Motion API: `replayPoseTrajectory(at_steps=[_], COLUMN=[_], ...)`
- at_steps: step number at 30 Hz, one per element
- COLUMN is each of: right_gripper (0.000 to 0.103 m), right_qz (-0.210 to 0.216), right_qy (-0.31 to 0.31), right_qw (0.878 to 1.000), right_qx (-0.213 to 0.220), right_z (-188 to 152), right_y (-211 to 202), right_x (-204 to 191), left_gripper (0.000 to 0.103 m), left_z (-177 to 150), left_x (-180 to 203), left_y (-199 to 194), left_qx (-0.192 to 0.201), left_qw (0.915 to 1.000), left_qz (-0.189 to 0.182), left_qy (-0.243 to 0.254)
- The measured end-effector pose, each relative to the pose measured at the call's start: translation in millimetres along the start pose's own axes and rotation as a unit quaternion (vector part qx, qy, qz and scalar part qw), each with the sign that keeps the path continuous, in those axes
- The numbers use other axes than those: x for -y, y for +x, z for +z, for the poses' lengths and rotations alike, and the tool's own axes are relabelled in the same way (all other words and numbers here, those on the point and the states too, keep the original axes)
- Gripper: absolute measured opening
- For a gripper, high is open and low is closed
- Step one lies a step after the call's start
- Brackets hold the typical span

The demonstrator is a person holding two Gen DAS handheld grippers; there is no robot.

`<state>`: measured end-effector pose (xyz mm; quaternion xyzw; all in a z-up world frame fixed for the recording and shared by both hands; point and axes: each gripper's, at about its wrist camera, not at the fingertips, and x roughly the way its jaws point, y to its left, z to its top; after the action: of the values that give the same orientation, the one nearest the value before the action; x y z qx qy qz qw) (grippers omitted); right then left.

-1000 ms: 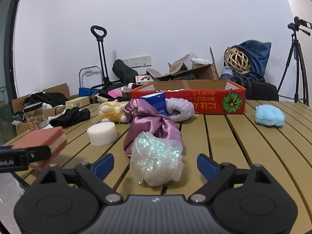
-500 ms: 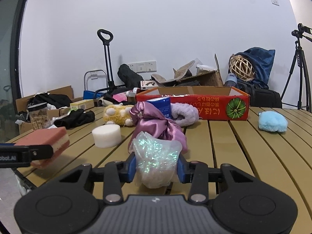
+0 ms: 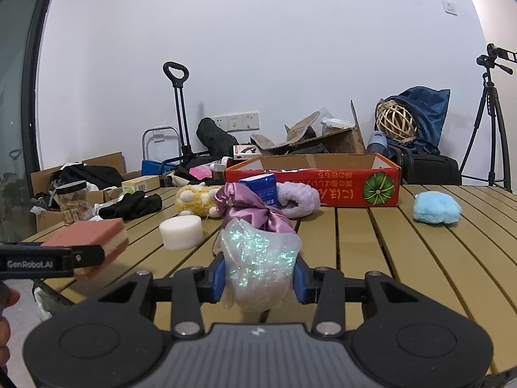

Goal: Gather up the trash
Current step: 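Reach the right tool to the iridescent plastic bag and close on it, then carry the pink sponge and plastic bag down over the black bin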

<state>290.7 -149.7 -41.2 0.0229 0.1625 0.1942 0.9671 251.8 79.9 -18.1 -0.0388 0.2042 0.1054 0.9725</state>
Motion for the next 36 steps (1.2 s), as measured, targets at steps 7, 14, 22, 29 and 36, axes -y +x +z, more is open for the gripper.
replayPoseTrajectory(at_steps=[7, 14, 22, 29, 36], right_gripper=[0.039, 0.039, 0.04, 0.039, 0.04], right_qz=[-0.003, -0.003, -0.002, -0.009, -0.013], right_qy=[0.0, 0.0, -0.006, -0.006, 0.002], right_qw=[1.0, 1.0, 1.0, 0.998, 0.996], right_qx=[-0.002, -0.006, -0.026, -0.055, -0.092], right_z=[-6.3, -9.6, -19.4, -34.0, -49.9], right_y=[-29.6, -51.5, -78.1, -98.0, -110.5], right_x=[4.7, -0.1, -6.6, -9.5, -11.3], left_gripper=[0.098, 0.098, 0.098, 0.098, 0.098], left_z=[-4.3, -11.3, -21.6, -34.9, -48.7], left_x=[12.0, 25.7, 31.8, 31.5, 29.2], left_y=[-14.0, -37.5, -66.5, -84.1, -100.1], left_qx=[0.0, 0.003, 0.0, -0.007, -0.021], left_qw=[0.9998, 0.9993, 0.9986, 0.9983, 0.9975], left_qz=[-0.019, -0.036, -0.049, -0.047, -0.049], left_qy=[0.0, 0.009, 0.021, 0.034, 0.047])
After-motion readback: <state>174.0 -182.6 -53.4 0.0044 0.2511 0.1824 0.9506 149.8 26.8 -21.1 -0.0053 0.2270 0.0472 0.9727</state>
